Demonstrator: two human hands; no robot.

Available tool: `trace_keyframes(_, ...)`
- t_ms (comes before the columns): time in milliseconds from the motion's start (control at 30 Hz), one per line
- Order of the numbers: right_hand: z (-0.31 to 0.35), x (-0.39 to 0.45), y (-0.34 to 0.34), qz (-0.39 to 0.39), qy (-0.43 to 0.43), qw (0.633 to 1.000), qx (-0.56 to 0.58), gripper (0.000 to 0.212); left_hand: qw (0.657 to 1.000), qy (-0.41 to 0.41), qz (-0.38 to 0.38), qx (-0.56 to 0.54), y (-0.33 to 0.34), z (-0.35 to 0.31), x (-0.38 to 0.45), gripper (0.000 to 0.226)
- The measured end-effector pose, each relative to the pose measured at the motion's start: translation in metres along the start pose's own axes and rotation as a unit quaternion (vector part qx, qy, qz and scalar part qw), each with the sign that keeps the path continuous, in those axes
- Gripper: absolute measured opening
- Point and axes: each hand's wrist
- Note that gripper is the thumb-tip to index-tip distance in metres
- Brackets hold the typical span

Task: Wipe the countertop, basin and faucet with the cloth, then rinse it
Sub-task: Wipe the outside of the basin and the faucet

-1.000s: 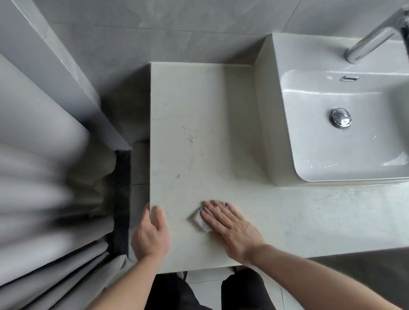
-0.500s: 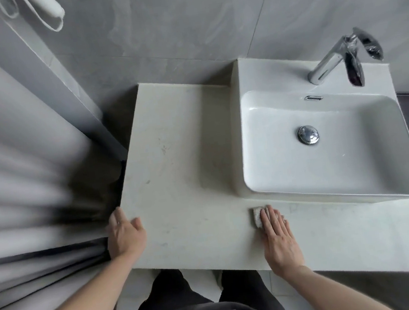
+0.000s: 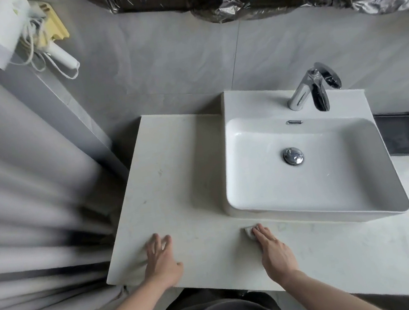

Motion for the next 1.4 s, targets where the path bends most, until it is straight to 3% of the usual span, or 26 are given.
trace_keyframes(133, 0.037, 0.011, -0.026, 0.011, 0.094, 0.983, 0.156, 0.051, 0.993, 0.077, 0.035, -0.078, -0.024, -0.009, 0.003, 0.063)
trace_keyframes(233, 0.071, 0.014, -0.049, 0.032, 0.076, 0.953, 0.290, 0.037, 0.972, 0.169, 0.035, -0.162, -0.051, -0.031, -0.001, 0.056)
trace_keyframes(333, 0.097, 0.018, -0.077, 0.057, 0.090, 0.917, 0.383, 0.025, 0.944, 0.195, 0.032, -0.264, -0.079, -0.059, -0.004, 0.060)
trace_keyframes(533, 0.128, 0.033, -0.117, 0.059, 0.105, 0.883, 0.454, 0.015, 0.899, 0.221, 0.138, -0.353, -0.117, -0.096, 0.004, 0.054)
trace_keyframes(700, 0.135, 0.037, -0.138, 0.004, 0.138, 0.871, 0.471, 0.019, 0.869, 0.218, 0.132, -0.424, -0.128, -0.115, 0.006, 0.031)
trace_keyframes(833, 0.125, 0.048, -0.145, -0.037, 0.153, 0.848, 0.505, 0.024, 0.864, 0.203, 0.099, -0.450, -0.132, -0.124, 0.008, 0.022)
trace_keyframes(900, 0.116, 0.055, -0.147, -0.058, 0.156, 0.856, 0.489, 0.019, 0.861, 0.196, 0.093, -0.461, -0.137, -0.128, 0.012, 0.020)
trace_keyframes(967, 0.102, 0.063, -0.147, -0.092, 0.139, 0.896, 0.412, 0.022, 0.860, 0.171, 0.069, -0.476, -0.142, -0.131, 0.023, 0.020)
trace_keyframes(1100, 0.065, 0.067, -0.144, -0.118, 0.114, 0.963, 0.215, 0.028, 0.886, 0.128, -0.048, -0.443, -0.154, -0.139, 0.065, 0.030)
trace_keyframes(1233, 0.027, 0.071, -0.136, -0.056, 0.094, 0.992, 0.059, 0.038, 0.907, 0.108, -0.111, -0.391, -0.179, -0.164, 0.109, 0.018)
trace_keyframes(1400, 0.014, 0.083, -0.121, 0.045, 0.096, 0.994, 0.011, 0.047, 0.912, 0.088, -0.146, -0.373, -0.194, -0.218, 0.163, 0.016)
Point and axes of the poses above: each hand's wrist, its own x-axis towards the middle knuckle, its own y-axis out of the palm, z = x × y, and after that the axes turned 9 degrees about -z, right-handed
